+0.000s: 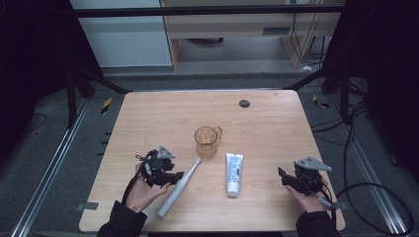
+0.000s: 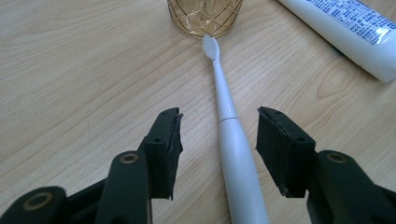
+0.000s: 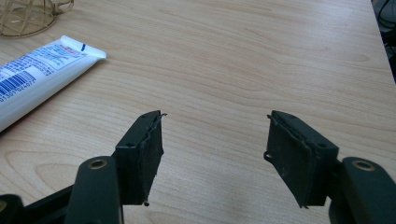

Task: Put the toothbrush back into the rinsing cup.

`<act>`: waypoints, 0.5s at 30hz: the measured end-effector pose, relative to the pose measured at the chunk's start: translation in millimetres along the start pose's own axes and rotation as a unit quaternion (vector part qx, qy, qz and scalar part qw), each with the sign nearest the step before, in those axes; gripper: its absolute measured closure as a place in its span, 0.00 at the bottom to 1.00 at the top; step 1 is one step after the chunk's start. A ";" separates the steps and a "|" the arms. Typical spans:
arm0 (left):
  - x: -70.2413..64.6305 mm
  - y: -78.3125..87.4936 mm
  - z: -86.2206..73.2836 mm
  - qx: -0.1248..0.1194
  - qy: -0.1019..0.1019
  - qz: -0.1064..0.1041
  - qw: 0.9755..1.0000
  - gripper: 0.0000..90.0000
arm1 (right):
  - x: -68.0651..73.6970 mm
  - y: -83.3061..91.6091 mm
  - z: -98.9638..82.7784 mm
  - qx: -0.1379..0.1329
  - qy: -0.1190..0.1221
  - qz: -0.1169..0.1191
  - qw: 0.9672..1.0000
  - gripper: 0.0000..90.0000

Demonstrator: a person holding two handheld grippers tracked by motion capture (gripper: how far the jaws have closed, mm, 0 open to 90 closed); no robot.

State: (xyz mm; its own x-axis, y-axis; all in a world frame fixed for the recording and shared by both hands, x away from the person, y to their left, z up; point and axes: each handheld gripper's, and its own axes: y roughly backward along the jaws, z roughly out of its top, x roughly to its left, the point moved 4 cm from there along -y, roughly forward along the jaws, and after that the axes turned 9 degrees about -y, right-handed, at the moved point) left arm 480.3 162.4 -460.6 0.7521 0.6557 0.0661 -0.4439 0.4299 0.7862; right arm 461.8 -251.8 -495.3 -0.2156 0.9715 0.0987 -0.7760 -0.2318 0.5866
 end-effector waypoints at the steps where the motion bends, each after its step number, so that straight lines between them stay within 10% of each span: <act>1: 0.2 -0.9 0.4 0.004 -0.002 -0.003 1.000 0.55 | 0.2 0.0 -0.1 0.001 0.001 0.000 1.000 0.40; 15: -6.3 -19.1 4.7 0.041 -0.013 -0.015 0.999 0.59 | -0.8 -0.7 -0.1 0.001 0.005 -0.003 1.000 0.40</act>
State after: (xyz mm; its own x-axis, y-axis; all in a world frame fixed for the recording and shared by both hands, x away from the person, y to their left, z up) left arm 486.4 147.2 -473.2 0.7775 0.6263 0.0568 -0.3804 0.3965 0.8355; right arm 462.5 -252.4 -495.9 -0.2164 0.9723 0.0878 -0.7762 -0.2259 0.5886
